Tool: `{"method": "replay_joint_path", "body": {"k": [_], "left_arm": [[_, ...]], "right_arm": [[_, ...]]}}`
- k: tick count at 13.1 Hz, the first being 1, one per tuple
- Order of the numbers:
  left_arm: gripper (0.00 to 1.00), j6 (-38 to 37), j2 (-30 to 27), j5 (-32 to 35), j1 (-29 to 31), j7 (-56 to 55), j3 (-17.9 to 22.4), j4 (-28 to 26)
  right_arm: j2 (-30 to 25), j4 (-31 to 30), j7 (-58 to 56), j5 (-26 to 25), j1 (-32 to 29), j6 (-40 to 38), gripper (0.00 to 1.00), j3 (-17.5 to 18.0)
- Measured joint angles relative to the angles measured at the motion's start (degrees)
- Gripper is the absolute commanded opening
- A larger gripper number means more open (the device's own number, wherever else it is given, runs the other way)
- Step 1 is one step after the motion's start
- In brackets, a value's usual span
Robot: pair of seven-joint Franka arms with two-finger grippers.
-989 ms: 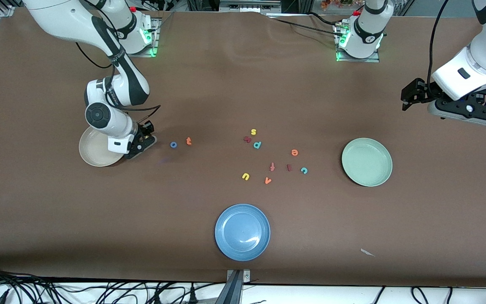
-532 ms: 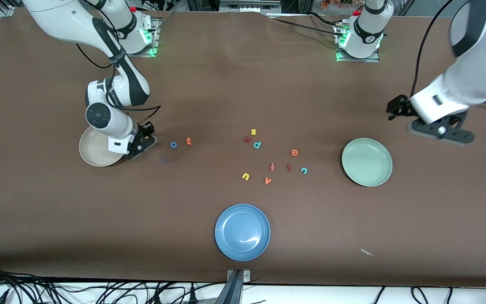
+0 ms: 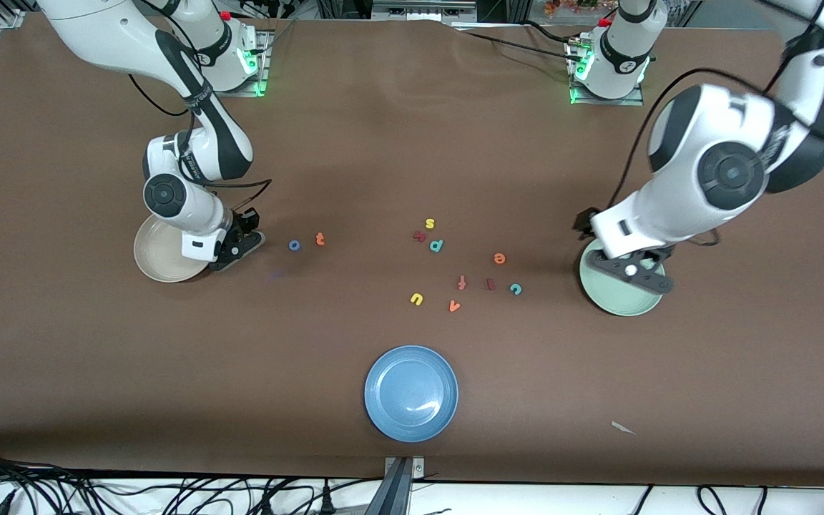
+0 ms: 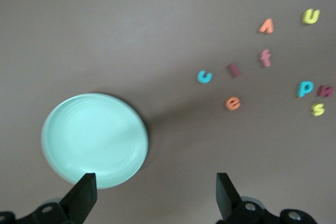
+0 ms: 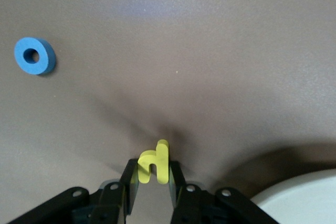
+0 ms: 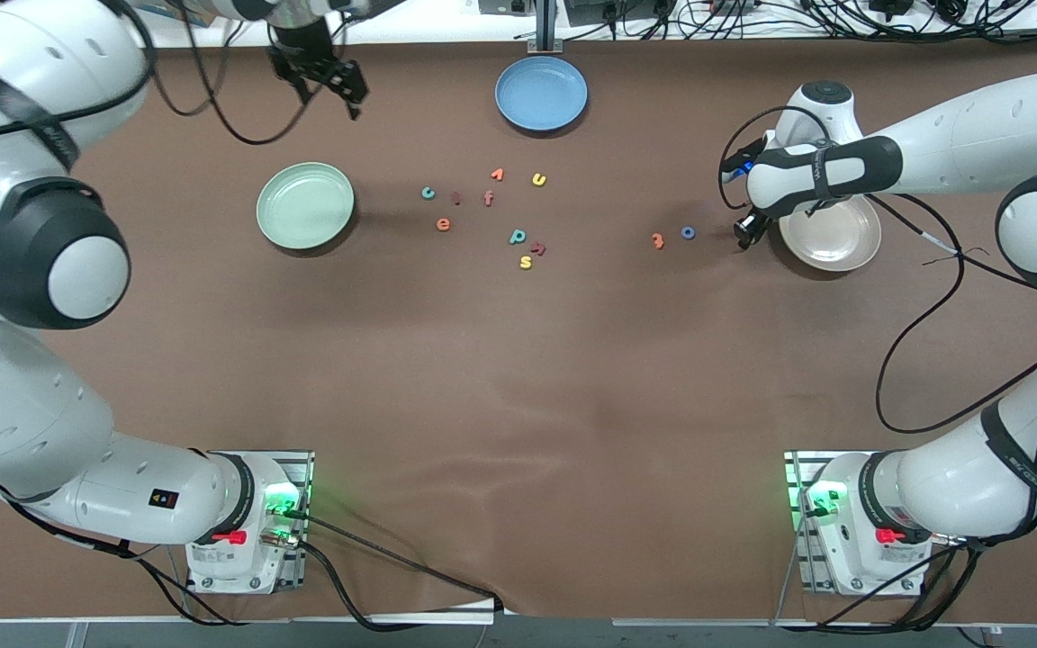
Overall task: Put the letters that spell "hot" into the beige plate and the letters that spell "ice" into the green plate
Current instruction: 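Carry the yellow letter to the white plate while the left gripper grasps the orange e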
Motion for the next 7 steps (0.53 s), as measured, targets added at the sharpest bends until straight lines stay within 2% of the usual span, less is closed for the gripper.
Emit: {"method": "replay_joint_path", "body": {"k": [3, 7], "left_arm": [[1.00, 6.62, 5.36, -1.25, -2.49, -0.81, -0.15, -0.05], [0.98, 13.83, 12.10, -1.27, -9.23, -11.51, -0.39, -0.17]], "right_arm": [[-0.03, 0.00, 0.17, 0.06, 0.03, 0.03, 0.26, 0.06], [-0.11, 0.02, 1.48, 0.08, 0.03, -0.22, 0.26, 0.05]]}}
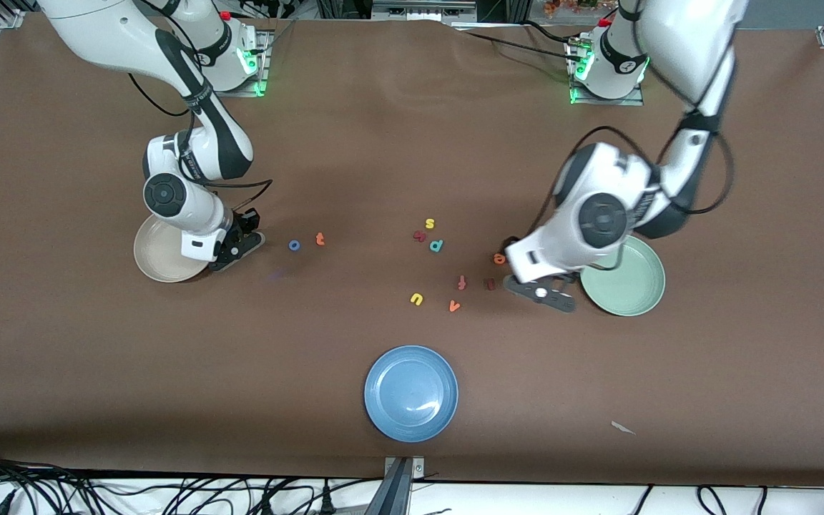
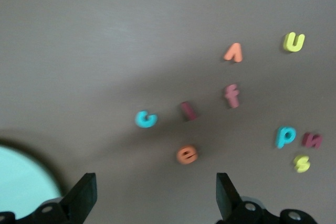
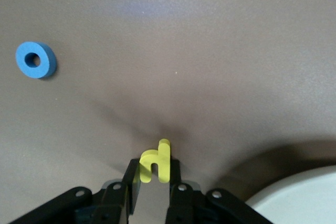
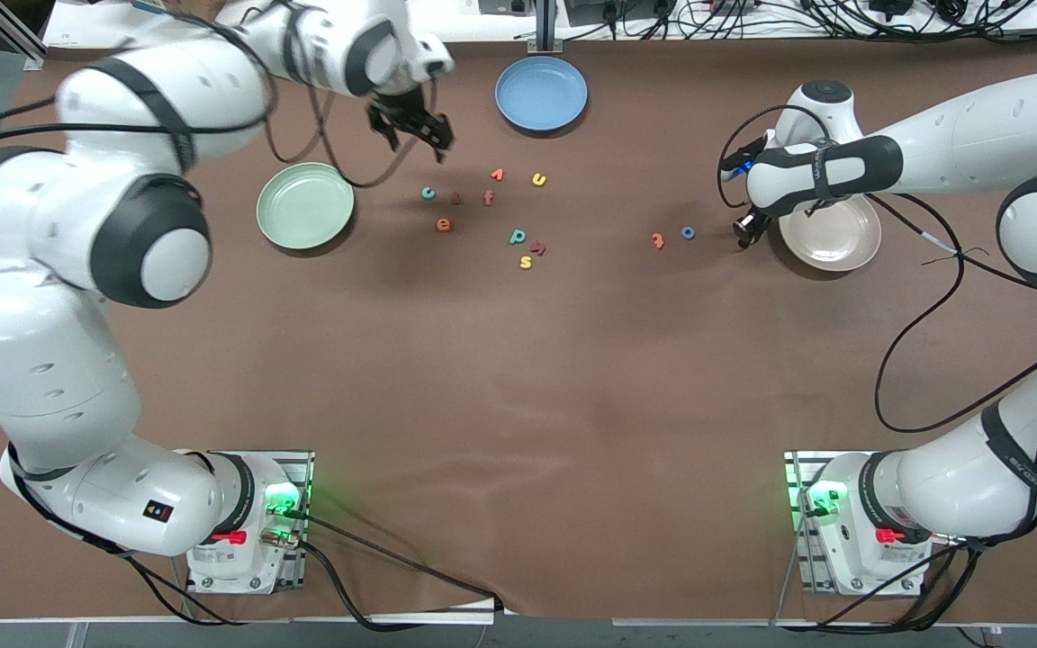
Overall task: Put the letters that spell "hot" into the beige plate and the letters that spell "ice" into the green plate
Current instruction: 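Carry the yellow letter to the white plate while the left gripper grasps the orange e, then release the yellow letter with the right gripper while the left gripper carries the e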
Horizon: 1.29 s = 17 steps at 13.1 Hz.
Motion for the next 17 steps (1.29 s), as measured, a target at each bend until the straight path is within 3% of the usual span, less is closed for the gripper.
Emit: {"method": "replay_joint_path", "body": {"k": [2, 4, 6, 10, 12, 13, 15, 16, 17], "left_arm": [[0.88, 3.90, 2.49, 0.00, -2.23, -2.77, 0.00, -0.92], [0.67, 8.89, 3.87, 0.00, -2.51, -2.94, 0.03, -3.98], [0.69, 11.16, 4.37, 0.00, -2.52, -2.94, 0.05, -6.86], [0.68, 15.63, 4.38, 0.00, -2.67, -2.94, 0.05, -11.59], [0.55, 17.48, 4.38, 0.00, -2.88, -2.94, 0.04, -13.28], [0.42, 17.97, 4.37, 0.00, -2.99, -2.94, 0.04, -13.53], [0.23, 18.29, 4.27, 0.00, -3.05, -2.94, 0.05, -13.54], [0.18, 18.31, 4.21, 0.00, -3.06, -2.94, 0.06, -13.55], [0.17, 18.34, 4.21, 0.00, -3.07, -2.94, 0.06, -13.57]], "right_arm": [[-0.78, 0.17, 1.73, 0.01, -0.02, -1.82, 0.26, -0.06], [-3.02, 0.82, 4.54, 0.01, -0.02, -5.92, 0.26, -0.27], [-5.66, 2.01, 5.85, 0.01, -0.02, -10.48, 0.26, -2.03], [-7.89, 4.27, 5.69, 0.01, -0.24, -15.38, 0.26, -11.19], [-7.24, 4.17, 5.21, 0.01, -0.56, -15.55, 0.26, -15.54], [-6.39, 4.04, 5.00, 0.01, -0.92, -15.53, 0.26, -16.91], [-3.77, 3.91, 4.98, 0.01, -1.33, -14.43, 0.30, -17.83], [-2.34, 3.91, 4.99, 0.01, -1.51, -13.54, 0.49, -17.83], [-1.18, 3.91, 5.00, 0.01, -1.59, -12.81, 0.75, -17.83]]}}
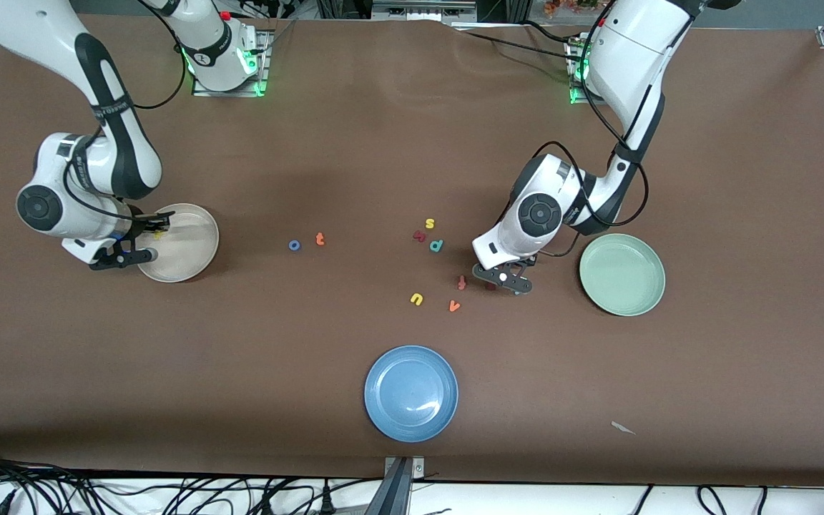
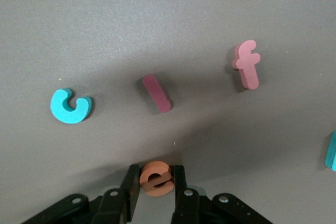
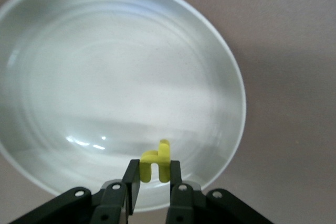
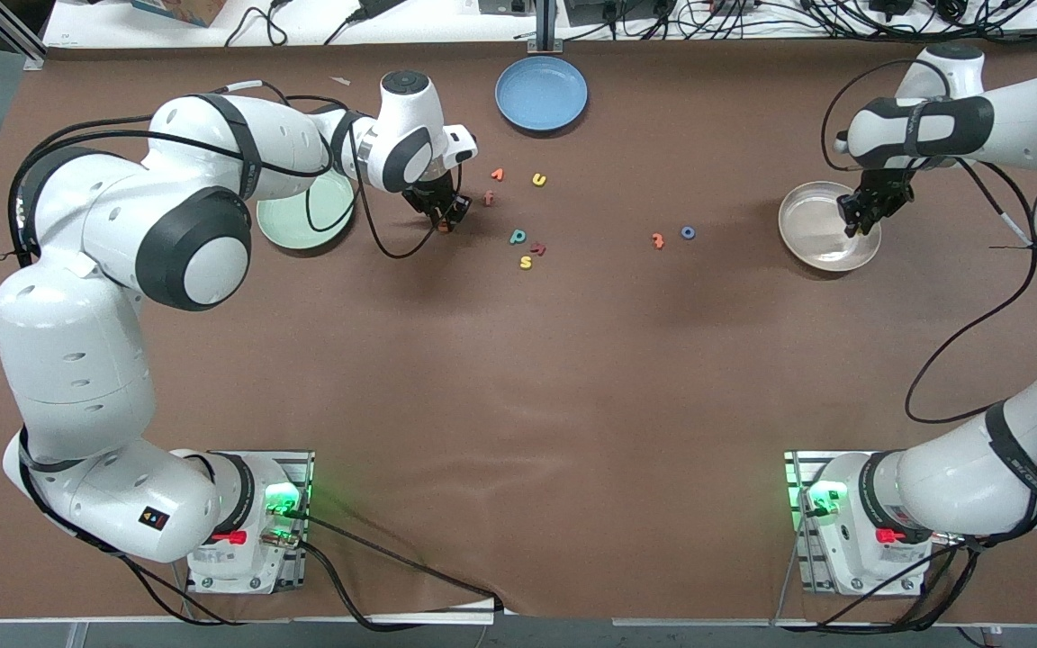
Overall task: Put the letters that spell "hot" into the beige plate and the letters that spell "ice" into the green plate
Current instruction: 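Release the yellow letter with the right gripper while the left gripper carries the e, then grasp the blue o with the right gripper while the left gripper drops the e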
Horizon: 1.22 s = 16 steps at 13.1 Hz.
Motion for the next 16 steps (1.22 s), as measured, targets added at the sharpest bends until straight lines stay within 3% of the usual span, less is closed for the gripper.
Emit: {"method": "replay_joint_path", "body": {"k": [1, 2, 6, 9, 11, 16], "left_arm": [[0.16, 0.02, -0.05, 0.00, 0.00, 0.00, 0.00, 0.00], [0.16, 0.02, -0.12, 0.00, 0.00, 0.00, 0.00, 0.01], [0.16, -4.23, -3.80, 0.00, 0.13, -0.02, 0.49, 1.07], [0.16, -14.15, -8.67, 0.81, 0.64, -0.02, 2.48, 3.89], [0.08, -17.83, -10.86, 4.35, 2.77, 0.08, 3.15, 4.26], [0.09, -19.21, -10.62, 6.60, 12.75, 9.44, 3.39, 3.62]], "right_arm": [[0.67, 0.02, 0.03, 0.00, -0.01, 0.39, 0.89, 0.01], [0.81, 0.04, 0.12, 0.00, -0.01, 0.51, 0.94, 0.00], [-1.23, 1.28, 4.72, 0.06, 0.38, 0.17, 0.94, 2.18], [-3.87, 1.88, 9.14, 0.21, 1.08, -0.11, 0.94, 8.23], [-4.06, 3.24, 15.62, 0.83, 1.41, -0.10, 0.94, 12.64], [-1.47, 3.78, 32.12, 1.01, 2.63, 4.17, 0.93, 20.96]]}}
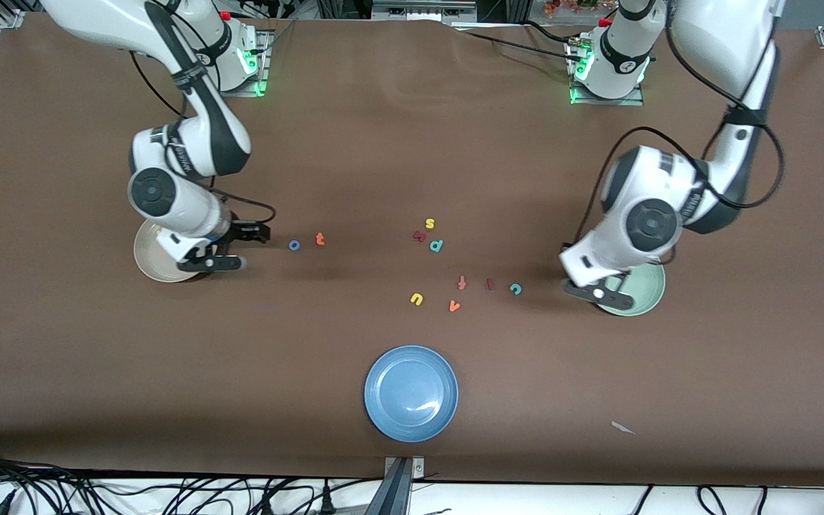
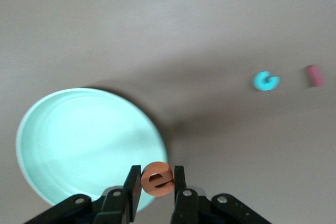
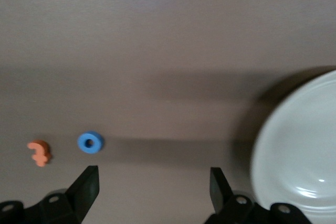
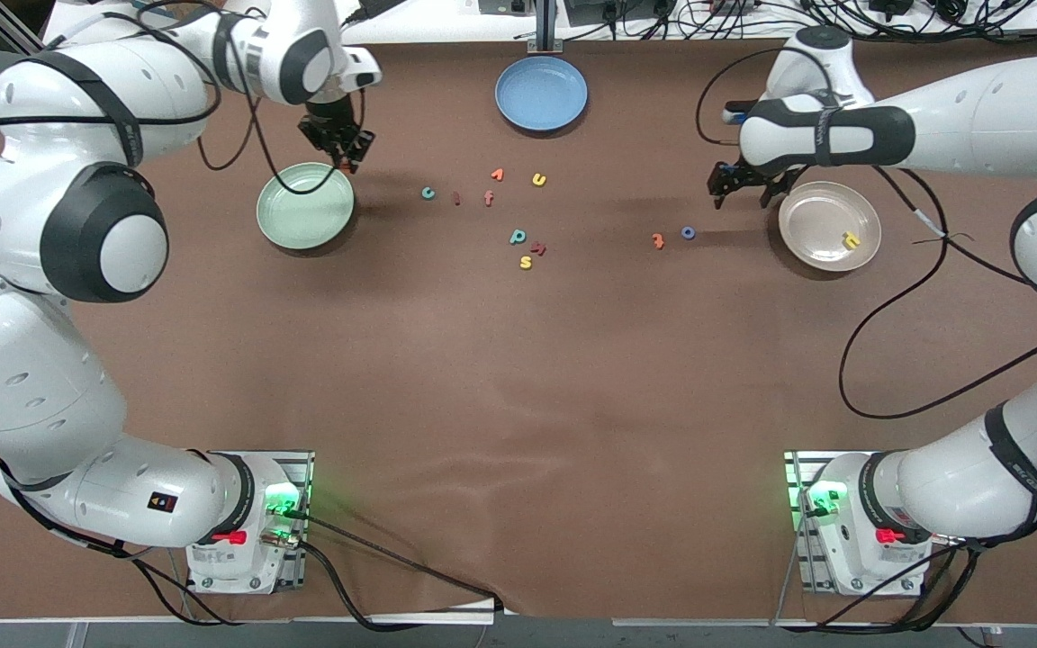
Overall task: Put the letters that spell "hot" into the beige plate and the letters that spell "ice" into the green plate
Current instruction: 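Grasp the blue o with the right gripper while the left gripper drops the e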
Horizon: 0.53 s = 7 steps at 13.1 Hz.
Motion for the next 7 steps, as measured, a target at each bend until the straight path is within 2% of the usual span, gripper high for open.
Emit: {"method": "replay_joint_path", "body": {"k": [4, 6, 7], "left_arm": [[0.11, 2.84, 2.98, 0.00, 5.63, 5.27, 0.05, -0.77], [0.19, 4.94, 4.91, 0.00, 5.63, 5.31, -0.13, -1.60], [0.35, 6.36, 5.65, 0.00, 5.58, 5.31, -0.33, -2.17]], "right_arm": [[4.86, 0.01, 4.71, 0.03, 1.83, 7.20, 0.93, 1.18], [6.61, 0.03, 6.20, 0.03, 2.66, 9.86, 0.92, 1.22], [7.24, 0.04, 6.72, 0.04, 3.10, 10.41, 0.89, 1.24]]}}
